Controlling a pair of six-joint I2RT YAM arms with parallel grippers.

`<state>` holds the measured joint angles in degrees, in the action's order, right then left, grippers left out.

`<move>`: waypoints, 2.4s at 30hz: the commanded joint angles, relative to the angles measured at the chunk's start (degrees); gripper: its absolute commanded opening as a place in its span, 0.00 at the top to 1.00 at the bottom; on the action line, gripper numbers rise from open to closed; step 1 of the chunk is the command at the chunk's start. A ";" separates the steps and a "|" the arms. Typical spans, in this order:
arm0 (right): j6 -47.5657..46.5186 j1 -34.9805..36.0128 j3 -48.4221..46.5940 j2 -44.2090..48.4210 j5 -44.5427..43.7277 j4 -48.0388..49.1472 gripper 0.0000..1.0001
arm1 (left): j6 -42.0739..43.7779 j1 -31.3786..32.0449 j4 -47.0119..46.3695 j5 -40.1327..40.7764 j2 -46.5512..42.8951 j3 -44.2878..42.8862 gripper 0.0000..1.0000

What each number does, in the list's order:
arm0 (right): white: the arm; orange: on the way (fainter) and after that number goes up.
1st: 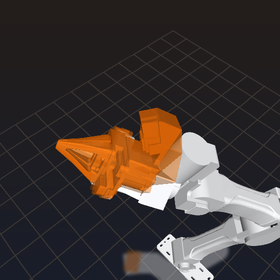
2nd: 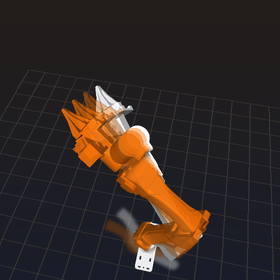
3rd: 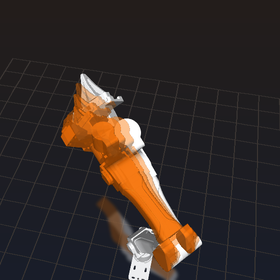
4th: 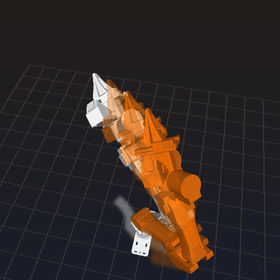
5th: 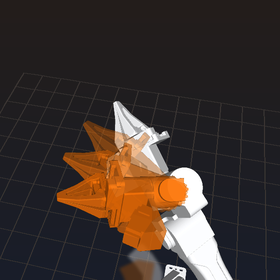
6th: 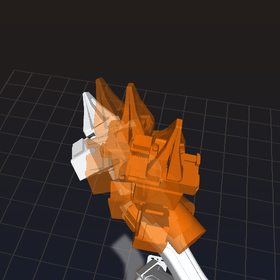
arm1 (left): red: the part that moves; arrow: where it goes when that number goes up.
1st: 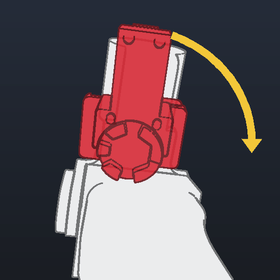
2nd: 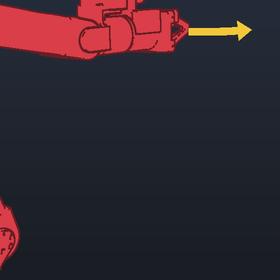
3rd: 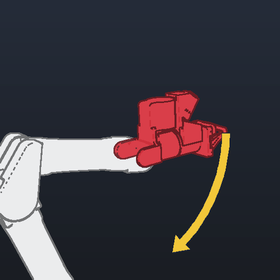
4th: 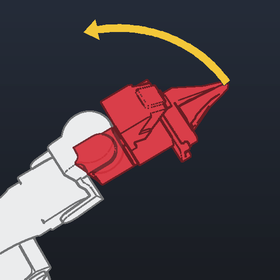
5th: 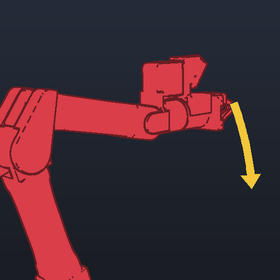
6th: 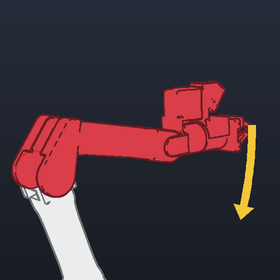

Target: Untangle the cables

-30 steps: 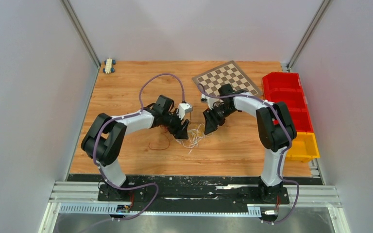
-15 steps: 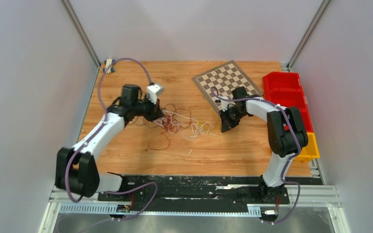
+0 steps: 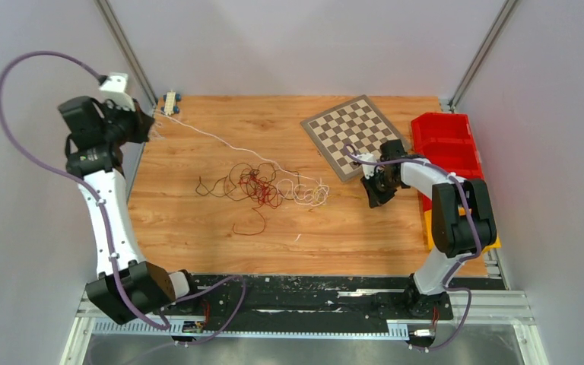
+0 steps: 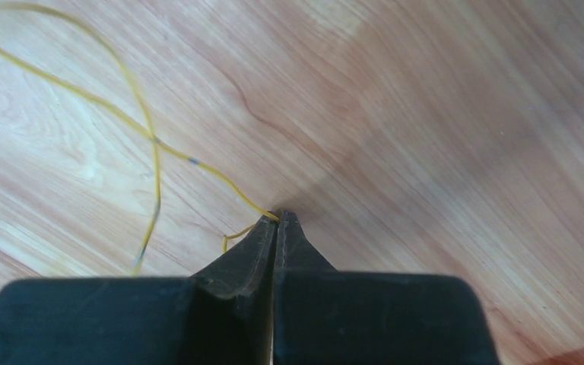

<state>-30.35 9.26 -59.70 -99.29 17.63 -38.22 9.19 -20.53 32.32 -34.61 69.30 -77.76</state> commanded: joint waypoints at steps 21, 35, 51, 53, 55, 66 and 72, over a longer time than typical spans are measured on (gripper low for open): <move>-5.14 -1.58 -18.38 8.43 28.38 -18.15 0.07 | -21.12 -4.38 -15.00 -23.34 7.47 -23.45 1.00; 22.43 10.86 -50.64 9.47 41.16 -0.21 0.00 | -18.25 30.68 -11.52 -24.46 8.46 -18.95 1.00; 24.55 17.99 -46.33 10.71 32.31 9.12 0.99 | -15.35 42.70 -8.90 -21.78 15.76 -26.01 1.00; 23.96 16.51 -45.03 12.35 32.12 8.43 1.00 | -13.10 42.50 -7.44 -19.64 15.38 -26.12 1.00; 24.71 14.00 -45.26 13.23 33.10 7.43 1.00 | -12.09 41.85 -6.28 -17.15 15.13 -25.89 0.94; 31.34 -13.39 -55.84 9.29 29.59 6.73 1.00 | -9.55 38.36 -2.60 -9.04 14.00 -21.01 0.04; 34.21 -26.84 -71.23 -2.17 29.08 8.19 1.00 | -9.41 37.23 -3.04 -8.12 13.26 -17.15 0.02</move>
<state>0.16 -12.14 -120.97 -94.65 47.86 -32.23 -1.78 17.30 29.41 -44.49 84.97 -96.49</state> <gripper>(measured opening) 0.004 0.975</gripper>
